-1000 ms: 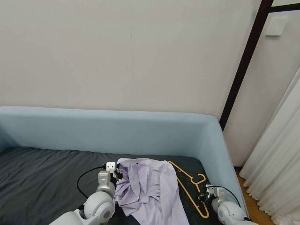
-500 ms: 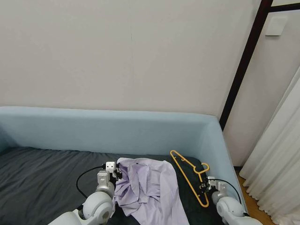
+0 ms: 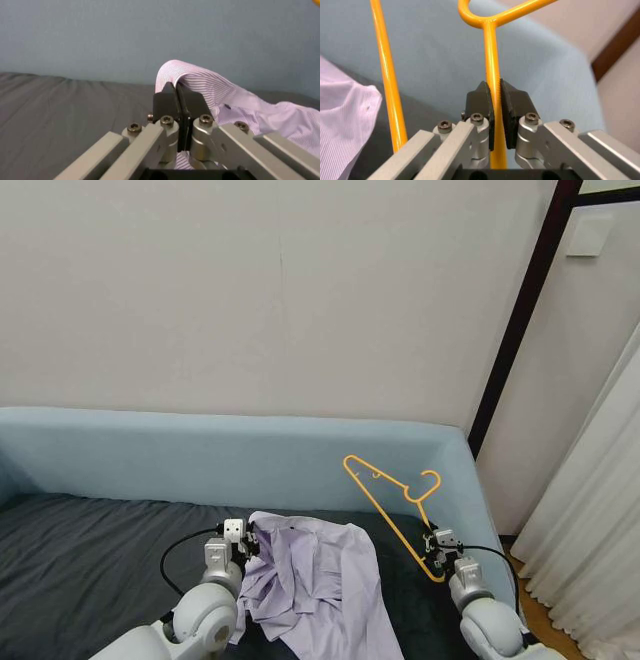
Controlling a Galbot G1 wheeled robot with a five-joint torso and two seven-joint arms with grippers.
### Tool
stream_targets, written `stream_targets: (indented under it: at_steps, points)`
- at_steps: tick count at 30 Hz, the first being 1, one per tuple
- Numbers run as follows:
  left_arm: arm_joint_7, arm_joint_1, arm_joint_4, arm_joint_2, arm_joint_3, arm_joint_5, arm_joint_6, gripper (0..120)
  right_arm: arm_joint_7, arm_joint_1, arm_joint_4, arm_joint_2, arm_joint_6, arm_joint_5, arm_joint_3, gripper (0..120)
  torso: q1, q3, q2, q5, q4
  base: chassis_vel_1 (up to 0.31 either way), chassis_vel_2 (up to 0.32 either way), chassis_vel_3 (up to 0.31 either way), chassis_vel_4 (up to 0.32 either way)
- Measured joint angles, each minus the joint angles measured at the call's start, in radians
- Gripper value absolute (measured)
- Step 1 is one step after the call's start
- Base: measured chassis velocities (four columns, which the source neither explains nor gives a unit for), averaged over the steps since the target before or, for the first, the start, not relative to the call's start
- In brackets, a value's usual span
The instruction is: Pick up the clothes from the sofa and hang them on the clothes hanger.
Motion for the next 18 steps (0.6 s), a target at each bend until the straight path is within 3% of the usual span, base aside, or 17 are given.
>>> stream_targets:
  at_steps: [9,18]
  points:
    - [-0.001,-0.016,-0.034,0.051,-0.013,-0.027,0.011,0,-0.012,-0.173,0.085,-0.051,0.167,-0.357,0.028,4,0.000,0.000,0.000,-0.0001,-0.0004,0.000,0.000,0.000,0.000]
    - [-0.004,-0.021,-0.042,0.075,0.005,-0.031,0.018,0,-0.031,-0.269,0.165,-0.082,0.210,-0.467,-0.009,4,0.000,0.000,0.000,-0.0001,-0.0002,0.000,0.000,0.000,0.000]
